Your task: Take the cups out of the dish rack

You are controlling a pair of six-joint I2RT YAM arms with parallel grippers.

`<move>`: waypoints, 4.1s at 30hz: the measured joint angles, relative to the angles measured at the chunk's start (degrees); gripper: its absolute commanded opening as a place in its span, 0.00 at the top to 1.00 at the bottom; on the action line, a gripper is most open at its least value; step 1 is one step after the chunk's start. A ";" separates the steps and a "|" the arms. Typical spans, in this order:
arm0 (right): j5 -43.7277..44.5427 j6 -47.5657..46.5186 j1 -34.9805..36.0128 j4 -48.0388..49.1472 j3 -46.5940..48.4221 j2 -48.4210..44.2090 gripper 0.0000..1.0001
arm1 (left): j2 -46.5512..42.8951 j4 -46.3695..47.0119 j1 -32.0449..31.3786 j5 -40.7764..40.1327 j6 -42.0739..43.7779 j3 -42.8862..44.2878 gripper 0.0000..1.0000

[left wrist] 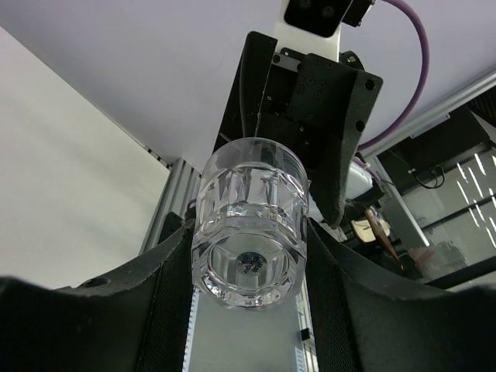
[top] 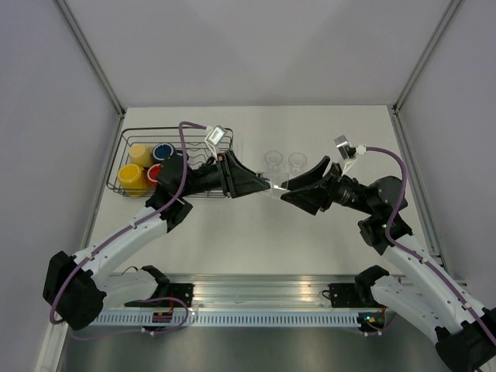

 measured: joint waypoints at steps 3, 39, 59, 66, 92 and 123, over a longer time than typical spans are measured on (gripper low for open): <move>-0.50 -0.17 0.39 0.46 0.00 0.39 0.63 | 1.14 1.79 -0.98 0.48 -0.70 0.02 0.98; 55.15 -35.26 0.20 -59.41 24.33 23.93 1.00 | -16.55 -71.10 -2.82 -55.87 31.41 16.28 0.00; 57.37 -42.71 -9.53 -68.00 47.15 60.92 0.99 | -31.93 -80.04 -2.82 -66.31 39.65 6.64 0.00; 55.06 -44.13 -10.80 -68.61 50.82 65.35 0.96 | -35.43 -78.49 -2.82 -69.18 39.65 5.11 0.00; 52.96 -45.57 -10.82 -68.48 53.51 70.93 0.83 | -34.14 -77.24 -2.82 -69.22 39.65 4.20 0.00; 47.01 -38.18 -10.82 -57.88 35.74 24.74 0.02 | -19.06 -75.32 17.86 -65.68 36.61 8.50 0.00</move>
